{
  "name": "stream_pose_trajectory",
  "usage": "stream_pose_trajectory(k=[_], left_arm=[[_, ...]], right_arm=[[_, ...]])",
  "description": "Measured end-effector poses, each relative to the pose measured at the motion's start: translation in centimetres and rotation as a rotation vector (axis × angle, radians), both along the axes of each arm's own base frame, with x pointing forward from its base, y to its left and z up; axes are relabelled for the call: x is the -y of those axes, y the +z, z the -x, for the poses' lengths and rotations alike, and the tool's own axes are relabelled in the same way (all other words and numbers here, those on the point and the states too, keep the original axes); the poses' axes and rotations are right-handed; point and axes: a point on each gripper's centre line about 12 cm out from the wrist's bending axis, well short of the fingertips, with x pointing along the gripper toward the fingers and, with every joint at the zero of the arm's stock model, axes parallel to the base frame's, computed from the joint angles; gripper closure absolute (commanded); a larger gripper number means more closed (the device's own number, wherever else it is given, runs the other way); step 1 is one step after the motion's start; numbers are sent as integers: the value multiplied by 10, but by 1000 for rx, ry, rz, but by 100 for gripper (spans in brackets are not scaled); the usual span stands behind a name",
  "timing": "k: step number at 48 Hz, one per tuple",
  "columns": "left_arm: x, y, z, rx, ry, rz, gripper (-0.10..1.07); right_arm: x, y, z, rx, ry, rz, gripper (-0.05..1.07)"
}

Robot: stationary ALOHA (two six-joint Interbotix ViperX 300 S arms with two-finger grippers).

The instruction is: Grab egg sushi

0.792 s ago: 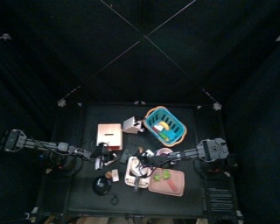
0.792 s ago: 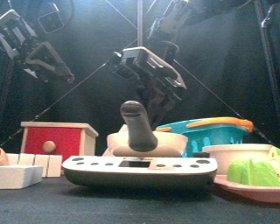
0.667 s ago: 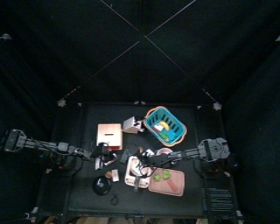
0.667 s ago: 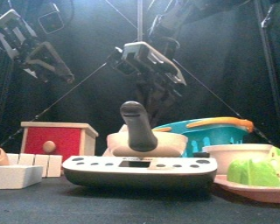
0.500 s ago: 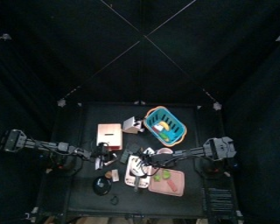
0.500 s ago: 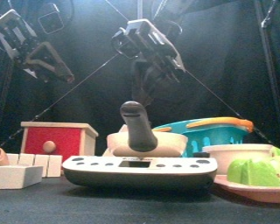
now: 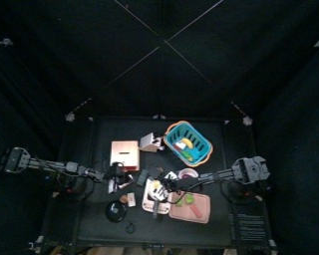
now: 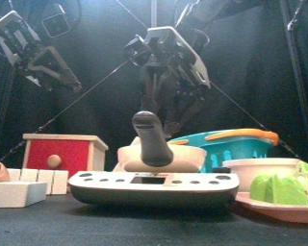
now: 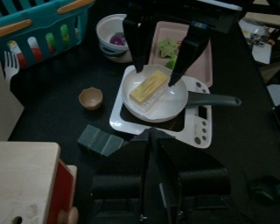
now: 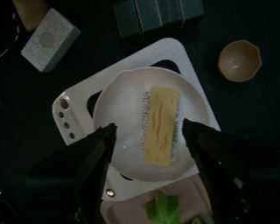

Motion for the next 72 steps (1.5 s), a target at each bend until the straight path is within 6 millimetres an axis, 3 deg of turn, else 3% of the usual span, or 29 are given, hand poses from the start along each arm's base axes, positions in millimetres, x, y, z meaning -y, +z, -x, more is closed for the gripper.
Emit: stream_pose_trajectory(k=[29, 43, 60, 72], left_arm=[[-1, -1, 1, -3, 5, 1, 44], [-2, -1, 1, -3, 6, 0, 44], [-2, -2, 1, -5, 7, 1, 44], [-2, -1, 1, -2, 6, 0, 44]], right_arm=[[1, -38, -3, -94, -4, 12, 8], [3, -45, -4, -111, -7, 14, 9], [2, -50, -4, -122, -12, 10, 38], [3, -48, -4, -130, -14, 13, 40]])
